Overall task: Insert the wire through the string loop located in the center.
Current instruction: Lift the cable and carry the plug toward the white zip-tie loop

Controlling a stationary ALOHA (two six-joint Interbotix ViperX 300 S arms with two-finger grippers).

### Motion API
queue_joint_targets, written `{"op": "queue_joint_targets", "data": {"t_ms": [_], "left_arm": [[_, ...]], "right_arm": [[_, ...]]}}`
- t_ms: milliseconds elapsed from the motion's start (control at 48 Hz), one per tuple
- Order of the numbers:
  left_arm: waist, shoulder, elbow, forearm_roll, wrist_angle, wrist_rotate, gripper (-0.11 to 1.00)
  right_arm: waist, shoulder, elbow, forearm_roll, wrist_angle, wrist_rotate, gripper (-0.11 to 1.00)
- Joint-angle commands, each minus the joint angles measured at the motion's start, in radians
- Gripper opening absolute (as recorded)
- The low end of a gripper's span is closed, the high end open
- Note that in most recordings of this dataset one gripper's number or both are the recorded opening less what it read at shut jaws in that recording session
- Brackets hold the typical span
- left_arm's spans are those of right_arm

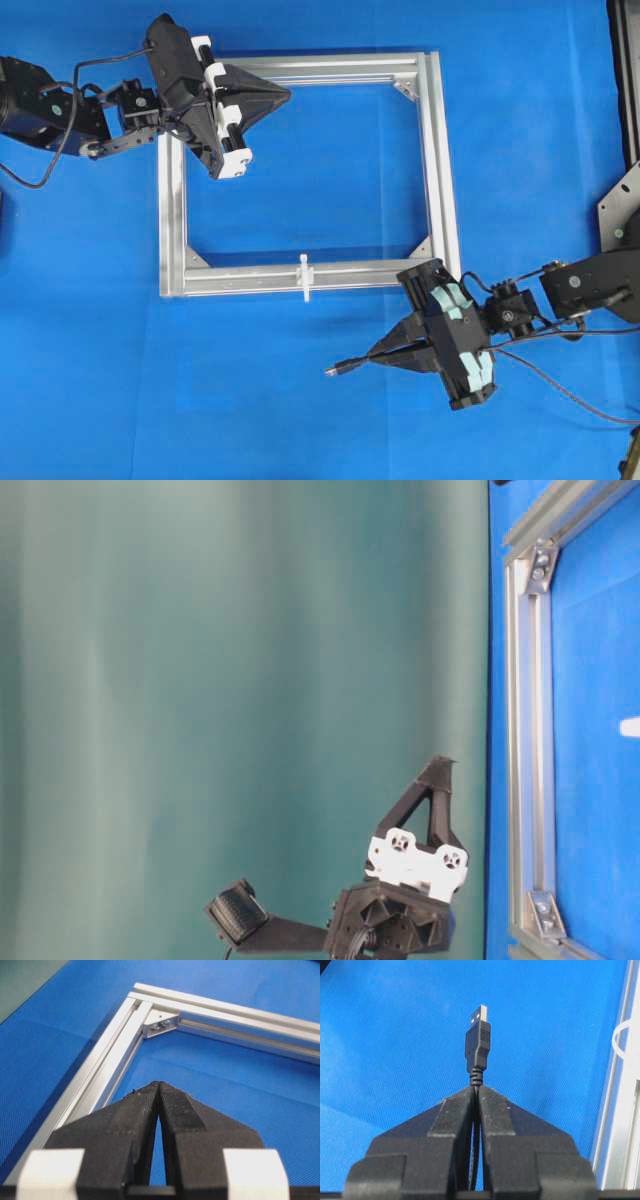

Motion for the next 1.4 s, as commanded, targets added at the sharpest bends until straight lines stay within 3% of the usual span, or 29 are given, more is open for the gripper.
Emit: {"op": "queue_joint_targets", "data": {"t_ms": [0,646,1375], "left_arm": [[0.002,-0.028,-0.012,0.003,-0.006,0.002,0.00],[0.002,-0.029,-0.008,0.003,-0.006,0.000,0.00],[0.002,-0.029,-0.008,0.003,-0.006,0.000,0.00]], "right_arm": [[-0.012,-0.023,-0.006,0.003,-0.014,0.002,-0.03],[-0.218,-0.023,0.009,0.003,-0.025,0.000,-0.03],[-0.238,-0.023,0.011,0.003,-0.025,0.000,-0.03]]}}
